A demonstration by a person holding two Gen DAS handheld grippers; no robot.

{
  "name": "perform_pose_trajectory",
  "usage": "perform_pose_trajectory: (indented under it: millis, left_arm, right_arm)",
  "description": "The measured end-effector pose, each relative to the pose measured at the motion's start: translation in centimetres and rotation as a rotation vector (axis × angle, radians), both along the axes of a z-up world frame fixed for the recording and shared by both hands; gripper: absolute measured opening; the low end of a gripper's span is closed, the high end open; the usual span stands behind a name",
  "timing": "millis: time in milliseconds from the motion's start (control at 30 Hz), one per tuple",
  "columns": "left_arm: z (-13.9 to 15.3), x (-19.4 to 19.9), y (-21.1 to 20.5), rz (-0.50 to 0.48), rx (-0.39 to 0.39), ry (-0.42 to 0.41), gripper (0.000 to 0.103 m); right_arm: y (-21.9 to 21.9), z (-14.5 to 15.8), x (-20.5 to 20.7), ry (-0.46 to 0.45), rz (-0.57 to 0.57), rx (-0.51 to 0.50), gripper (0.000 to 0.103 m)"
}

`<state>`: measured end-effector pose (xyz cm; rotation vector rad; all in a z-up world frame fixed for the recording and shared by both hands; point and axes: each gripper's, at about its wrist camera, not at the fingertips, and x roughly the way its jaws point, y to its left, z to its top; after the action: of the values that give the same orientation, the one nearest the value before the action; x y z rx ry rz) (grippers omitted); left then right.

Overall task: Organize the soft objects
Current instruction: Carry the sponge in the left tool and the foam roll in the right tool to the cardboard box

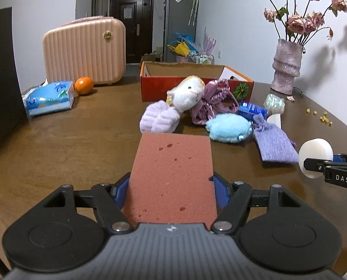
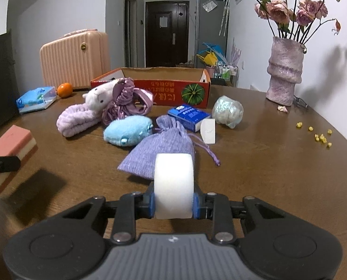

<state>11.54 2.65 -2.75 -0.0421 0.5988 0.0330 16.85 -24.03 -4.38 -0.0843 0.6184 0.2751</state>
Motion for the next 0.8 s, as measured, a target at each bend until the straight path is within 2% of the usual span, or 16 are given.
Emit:
perform_pose_trajectory:
  millis: [300,800]
  left_arm:
    - [2.4,1.4,-0.1,-0.013,0.022,-0.064,0.071]
    - [6.5,6.5,0.6,-0.025,0.041,-0.148,0.071]
  right_arm:
    - [-0.1,1.9,1.3,-0.055,-0.003,-0.004,0.028]
    - [0.8,5.0,5.4,-0.128,-0.004,0.000,0.028]
